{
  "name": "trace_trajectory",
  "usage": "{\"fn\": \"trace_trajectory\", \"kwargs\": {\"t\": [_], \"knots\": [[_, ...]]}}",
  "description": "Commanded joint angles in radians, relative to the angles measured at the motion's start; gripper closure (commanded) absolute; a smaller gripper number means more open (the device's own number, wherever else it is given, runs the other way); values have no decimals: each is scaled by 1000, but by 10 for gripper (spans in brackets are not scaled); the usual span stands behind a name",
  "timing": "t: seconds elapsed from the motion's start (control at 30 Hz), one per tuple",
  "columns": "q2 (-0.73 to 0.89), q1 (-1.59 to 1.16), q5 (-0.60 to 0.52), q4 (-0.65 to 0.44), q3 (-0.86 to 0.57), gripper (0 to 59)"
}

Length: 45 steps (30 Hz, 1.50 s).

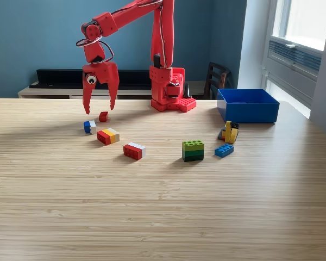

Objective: Grasp a lego block and put it in the bin.

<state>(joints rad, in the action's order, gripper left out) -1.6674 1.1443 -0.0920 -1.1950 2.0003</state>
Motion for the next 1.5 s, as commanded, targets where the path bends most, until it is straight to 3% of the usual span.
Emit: {"fn": "trace_trajectory", "kwargs": {"t": [0.03, 0.9, 1.23, 1.4, 1.5], "knots": [[-55, -18, 11, 21, 14, 318], [-51, -15, 40, 77, 63, 362], [-51, -9, 35, 153, 114, 382], [-51, -3, 44, 202, 152, 405], [-51, 0, 44, 225, 166, 456]]}}
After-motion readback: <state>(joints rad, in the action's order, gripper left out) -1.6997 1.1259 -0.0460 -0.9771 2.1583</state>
